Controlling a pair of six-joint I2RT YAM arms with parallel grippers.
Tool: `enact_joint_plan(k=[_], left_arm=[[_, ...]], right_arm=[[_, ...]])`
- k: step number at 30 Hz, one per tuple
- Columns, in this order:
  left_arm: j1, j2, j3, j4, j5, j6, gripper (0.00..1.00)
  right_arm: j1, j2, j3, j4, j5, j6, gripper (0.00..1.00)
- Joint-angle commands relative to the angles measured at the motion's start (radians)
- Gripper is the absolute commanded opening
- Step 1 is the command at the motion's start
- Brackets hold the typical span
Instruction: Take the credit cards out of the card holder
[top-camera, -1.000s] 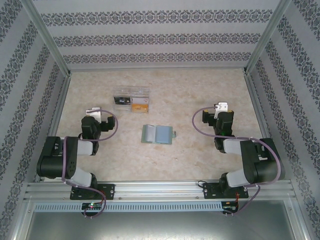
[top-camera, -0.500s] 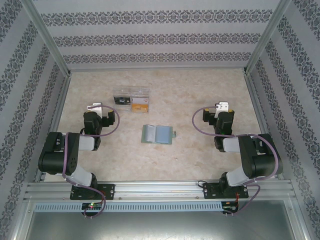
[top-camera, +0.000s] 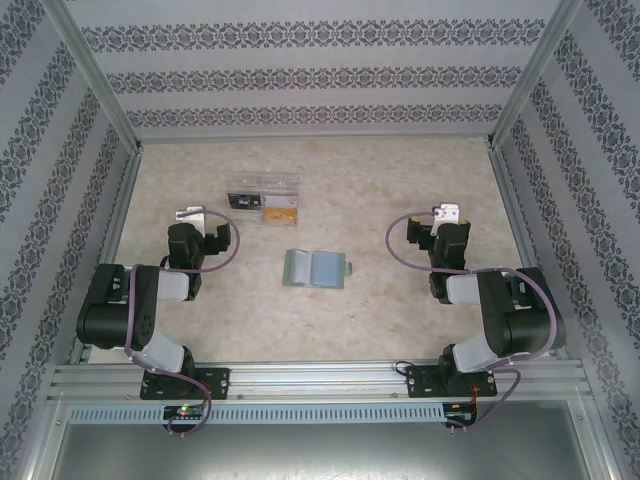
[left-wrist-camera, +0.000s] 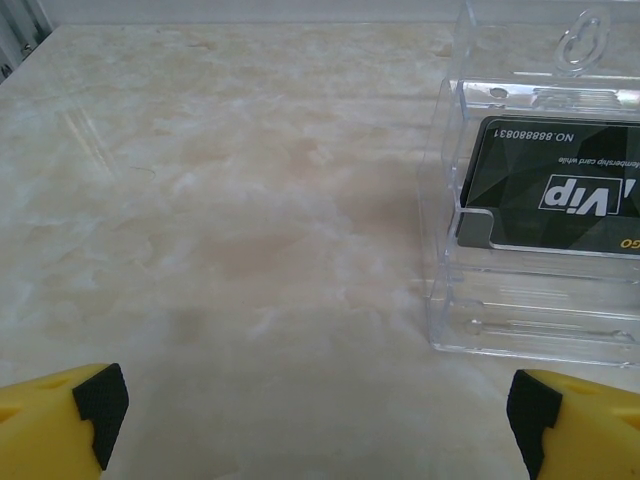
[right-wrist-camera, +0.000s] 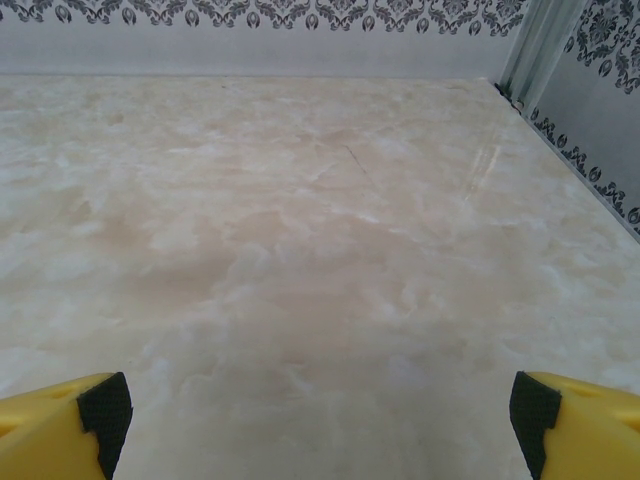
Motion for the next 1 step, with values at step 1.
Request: enact_joint_plan(k=[1], left_arm=[[-0.012,0.007,0.021,-0.002,0.013,0.019,0.99]], right_arm=[[-0.010,-0.006,-0.003,0.063,-0.044,0.002,0.98]])
